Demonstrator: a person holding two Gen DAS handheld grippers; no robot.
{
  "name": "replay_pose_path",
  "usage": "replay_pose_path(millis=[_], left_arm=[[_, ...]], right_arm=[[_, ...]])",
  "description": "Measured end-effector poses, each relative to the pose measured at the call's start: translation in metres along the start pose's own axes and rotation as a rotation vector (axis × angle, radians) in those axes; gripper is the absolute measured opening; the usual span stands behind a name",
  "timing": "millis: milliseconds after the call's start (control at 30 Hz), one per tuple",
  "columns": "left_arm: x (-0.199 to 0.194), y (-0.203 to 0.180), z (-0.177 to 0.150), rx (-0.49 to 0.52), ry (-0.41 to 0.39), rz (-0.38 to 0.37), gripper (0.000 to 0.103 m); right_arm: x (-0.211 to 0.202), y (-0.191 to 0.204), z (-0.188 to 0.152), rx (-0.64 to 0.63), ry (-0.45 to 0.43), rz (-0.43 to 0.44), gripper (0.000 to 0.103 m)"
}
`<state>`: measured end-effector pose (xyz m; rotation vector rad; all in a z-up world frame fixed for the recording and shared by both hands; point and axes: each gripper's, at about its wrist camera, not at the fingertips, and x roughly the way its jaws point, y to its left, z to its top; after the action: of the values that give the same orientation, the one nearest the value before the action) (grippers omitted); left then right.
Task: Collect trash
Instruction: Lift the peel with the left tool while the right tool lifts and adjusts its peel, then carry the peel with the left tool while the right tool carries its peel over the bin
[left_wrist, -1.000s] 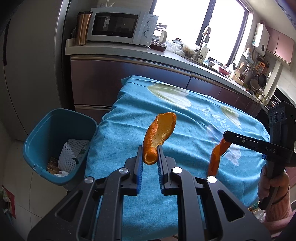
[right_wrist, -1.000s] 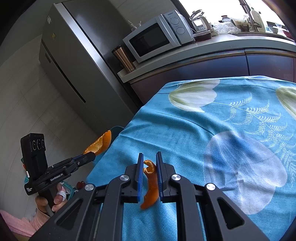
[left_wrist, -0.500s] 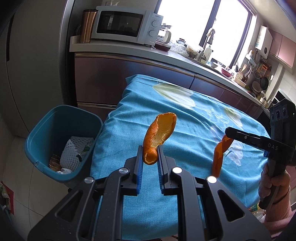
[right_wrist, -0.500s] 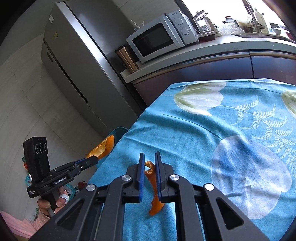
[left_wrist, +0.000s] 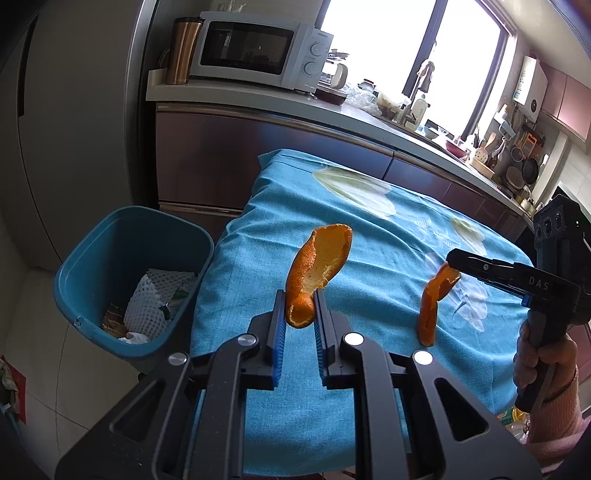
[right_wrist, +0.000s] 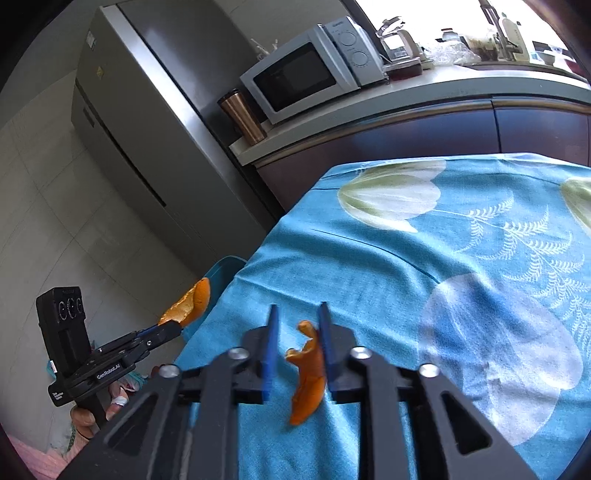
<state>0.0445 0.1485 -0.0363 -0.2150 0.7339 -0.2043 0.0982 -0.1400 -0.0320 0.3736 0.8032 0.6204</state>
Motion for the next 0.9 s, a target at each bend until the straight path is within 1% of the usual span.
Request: replay_pose_path(millis=[100, 167, 367, 500, 567, 633, 667, 700, 733, 900], left_arm=[[0.0, 0.0, 0.0, -0.001, 0.001, -0.003, 0.015], [0.0, 0.0, -0.001, -0.002, 0.001, -0.002, 0.015], [0.002, 0.0, -0.003, 0.0, 0.006, -0.01, 0.015], [0.007, -0.002, -0.005, 0.003, 0.016, -0.017, 0.015], [0.009, -0.003, -0.006, 0.004, 0.019, -0.02, 0.015], [0.01, -0.004, -0.006, 0.005, 0.023, -0.02, 0.015], [0.011, -0.003, -0.006, 0.004, 0.025, -0.019, 0.015], [0.011, -0.003, -0.007, 0.002, 0.026, -0.018, 0.015], [0.012, -0.002, -0.006, 0.0, 0.028, -0.018, 0.015], [0.01, -0.002, -0.006, 0.0, 0.024, -0.015, 0.015]], right_arm=[[0.0, -0.008, -0.004, 0.014, 0.0, -0.023, 0.036], [-0.001, -0.015, -0.007, 0.031, 0.009, -0.025, 0.039], [-0.004, -0.027, -0.019, 0.059, 0.031, -0.091, 0.04], [0.001, -0.036, -0.026, 0.099, 0.06, -0.098, 0.043], [0.007, -0.038, -0.028, 0.116, 0.075, -0.085, 0.043], [0.013, -0.036, -0.029, 0.107, 0.083, -0.087, 0.043], [0.016, -0.034, -0.029, 0.102, 0.084, -0.087, 0.037], [0.019, -0.033, -0.028, 0.095, 0.085, -0.087, 0.024], [0.022, -0.032, -0.028, 0.09, 0.093, -0.087, 0.019], [0.023, -0.028, -0.027, 0.072, 0.077, -0.061, 0.011]])
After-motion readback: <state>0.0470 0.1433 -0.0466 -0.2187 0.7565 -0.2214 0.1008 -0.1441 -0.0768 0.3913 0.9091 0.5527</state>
